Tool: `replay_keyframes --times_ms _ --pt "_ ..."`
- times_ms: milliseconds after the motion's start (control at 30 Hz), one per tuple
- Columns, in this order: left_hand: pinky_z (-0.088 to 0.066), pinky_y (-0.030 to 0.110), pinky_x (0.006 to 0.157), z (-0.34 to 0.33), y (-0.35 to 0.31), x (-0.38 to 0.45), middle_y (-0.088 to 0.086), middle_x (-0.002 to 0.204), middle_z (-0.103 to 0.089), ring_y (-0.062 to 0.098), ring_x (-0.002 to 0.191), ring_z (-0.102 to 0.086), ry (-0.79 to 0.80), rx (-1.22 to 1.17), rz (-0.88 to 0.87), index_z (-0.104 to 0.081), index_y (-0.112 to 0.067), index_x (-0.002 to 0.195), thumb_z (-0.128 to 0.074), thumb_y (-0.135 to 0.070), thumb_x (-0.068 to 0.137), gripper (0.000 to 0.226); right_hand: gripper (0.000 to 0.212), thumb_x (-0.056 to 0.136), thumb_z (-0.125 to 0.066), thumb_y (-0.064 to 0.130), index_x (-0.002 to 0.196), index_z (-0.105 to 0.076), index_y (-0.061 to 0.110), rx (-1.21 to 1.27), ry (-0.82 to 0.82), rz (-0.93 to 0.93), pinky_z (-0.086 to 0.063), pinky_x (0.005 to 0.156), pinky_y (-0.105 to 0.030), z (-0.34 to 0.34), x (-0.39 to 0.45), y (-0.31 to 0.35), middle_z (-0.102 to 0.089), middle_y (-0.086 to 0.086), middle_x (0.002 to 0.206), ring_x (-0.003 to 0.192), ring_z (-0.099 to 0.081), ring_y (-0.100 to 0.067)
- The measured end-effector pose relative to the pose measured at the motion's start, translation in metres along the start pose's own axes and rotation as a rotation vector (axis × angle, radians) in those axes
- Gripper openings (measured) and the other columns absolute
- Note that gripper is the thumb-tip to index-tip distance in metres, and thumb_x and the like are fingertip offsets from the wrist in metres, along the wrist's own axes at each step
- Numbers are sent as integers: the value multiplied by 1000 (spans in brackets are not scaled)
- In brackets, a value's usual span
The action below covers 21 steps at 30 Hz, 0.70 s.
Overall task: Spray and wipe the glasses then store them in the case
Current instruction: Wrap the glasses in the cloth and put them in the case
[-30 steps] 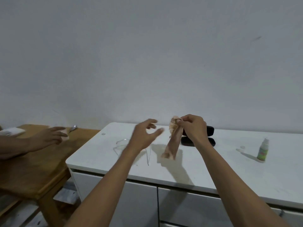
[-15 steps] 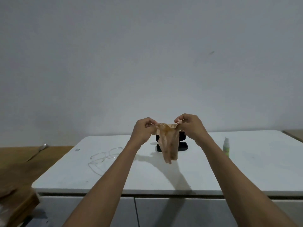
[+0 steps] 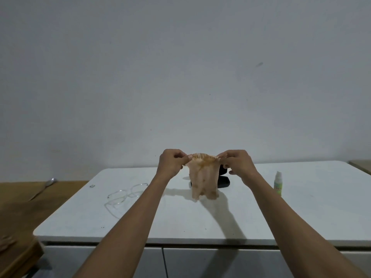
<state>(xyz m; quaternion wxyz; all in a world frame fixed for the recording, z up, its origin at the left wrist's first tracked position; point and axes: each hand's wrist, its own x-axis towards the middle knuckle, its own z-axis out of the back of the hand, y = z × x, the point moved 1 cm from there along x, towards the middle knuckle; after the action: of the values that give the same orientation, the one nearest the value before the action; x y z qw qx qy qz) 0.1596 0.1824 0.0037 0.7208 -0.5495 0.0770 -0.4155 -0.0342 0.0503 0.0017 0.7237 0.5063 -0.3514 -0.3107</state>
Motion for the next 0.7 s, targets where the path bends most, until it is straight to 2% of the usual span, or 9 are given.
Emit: replay_keyframes --times_ms 100,200,300,400,500,567,633,700 --pt "-49 26 61 6 -5 8 1 69 -70 13 57 -58 -20 -66 -31 -78 -9 77 -82 -25 82 18 5 84 -76 11 88 -80 12 25 -27 43 -45 60 -25 2 9 3 -70 -4 80 71 -59 -16" --pt "-49 27 62 11 -6 4 0 68 -70 12 60 -57 94 -83 -65 -79 -6 81 -81 -19 83 14 3 84 -77 10 85 -79 11 -11 69 35 -45 63 -26 6 9 -1 -72 -6 85 75 -60 -16" --pt "-46 27 59 14 11 -13 3 68 -68 16 59 -52 341 -23 -7 -79 -5 84 -83 -18 81 13 7 83 -74 6 80 -74 12 -170 286 -49 -45 66 -27 9 2 -21 -75 -7 88 81 -61 -17" --pt "-46 27 58 6 38 -40 6 69 -67 15 57 -52 625 174 87 -81 -9 84 -84 -18 78 11 13 85 -71 3 81 -75 15 -452 554 -226 -54 68 -28 6 -10 -45 -74 0 81 78 -65 -12" --pt "-47 27 62 -5 53 -64 -3 65 -68 14 63 -55 787 365 163 -83 -15 84 -86 -23 75 12 5 85 -80 18 89 -81 17 -572 755 -350 -55 70 -28 2 -26 -55 -79 -1 86 73 -69 -9" --pt "-45 27 66 -8 50 -70 -6 63 -67 13 66 -54 841 417 206 -84 -17 83 -86 -37 73 22 20 86 -79 35 89 -82 16 -575 775 -368 -54 74 -28 3 -29 -52 -81 -2 90 77 -69 -11" --pt "-48 27 68 -7 42 -69 -7 64 -69 14 68 -55 873 415 262 -83 -15 83 -80 -53 76 39 37 88 -74 49 87 -82 14 -588 759 -386 -56 78 -30 6 -29 -47 -80 1 86 79 -69 -12" --pt "-52 27 69 -6 37 -64 -5 67 -72 15 67 -57 838 364 277 -82 -9 84 -73 -60 80 52 36 90 -72 49 87 -81 14 -599 686 -365 -57 78 -30 5 -24 -48 -80 4 85 78 -68 -11"
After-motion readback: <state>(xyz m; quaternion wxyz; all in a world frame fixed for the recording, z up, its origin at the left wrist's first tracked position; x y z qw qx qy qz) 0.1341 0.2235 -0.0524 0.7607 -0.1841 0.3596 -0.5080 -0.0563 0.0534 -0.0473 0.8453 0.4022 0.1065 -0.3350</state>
